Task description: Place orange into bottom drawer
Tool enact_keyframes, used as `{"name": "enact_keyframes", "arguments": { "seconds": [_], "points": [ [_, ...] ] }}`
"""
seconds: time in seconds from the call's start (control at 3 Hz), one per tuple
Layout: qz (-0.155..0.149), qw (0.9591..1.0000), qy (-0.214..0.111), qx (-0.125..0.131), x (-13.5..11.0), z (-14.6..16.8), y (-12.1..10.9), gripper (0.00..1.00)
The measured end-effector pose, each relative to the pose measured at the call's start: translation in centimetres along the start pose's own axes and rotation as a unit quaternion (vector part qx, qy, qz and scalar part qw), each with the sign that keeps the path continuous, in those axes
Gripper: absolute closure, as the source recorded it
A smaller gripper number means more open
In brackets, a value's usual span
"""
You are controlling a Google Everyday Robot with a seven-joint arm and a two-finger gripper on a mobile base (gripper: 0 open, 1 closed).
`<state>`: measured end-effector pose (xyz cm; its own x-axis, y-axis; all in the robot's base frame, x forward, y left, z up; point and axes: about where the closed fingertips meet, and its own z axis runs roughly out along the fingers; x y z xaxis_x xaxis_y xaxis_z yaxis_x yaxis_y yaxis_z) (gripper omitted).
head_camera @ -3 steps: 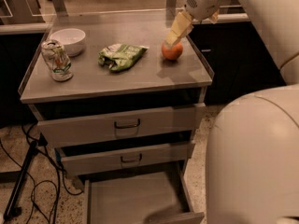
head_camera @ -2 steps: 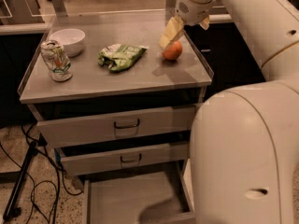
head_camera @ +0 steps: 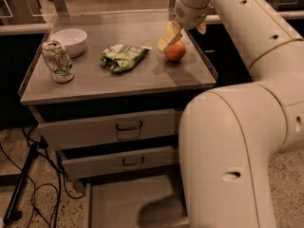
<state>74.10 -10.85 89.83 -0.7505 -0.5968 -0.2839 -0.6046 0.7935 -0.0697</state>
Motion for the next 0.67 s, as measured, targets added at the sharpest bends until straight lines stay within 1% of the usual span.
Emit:
{"name": "enact_keyframes", "arguments": {
  "seconds": [0.33, 0.67],
  "points": [
    [0.0, 1.0, -0.002, -0.007, -0.9, 1.1, -0.1, 0.0],
    [-0.001, 0.9998, -0.016, -0.008, -2.5, 1.9, -0.3, 0.0]
  ]
}}
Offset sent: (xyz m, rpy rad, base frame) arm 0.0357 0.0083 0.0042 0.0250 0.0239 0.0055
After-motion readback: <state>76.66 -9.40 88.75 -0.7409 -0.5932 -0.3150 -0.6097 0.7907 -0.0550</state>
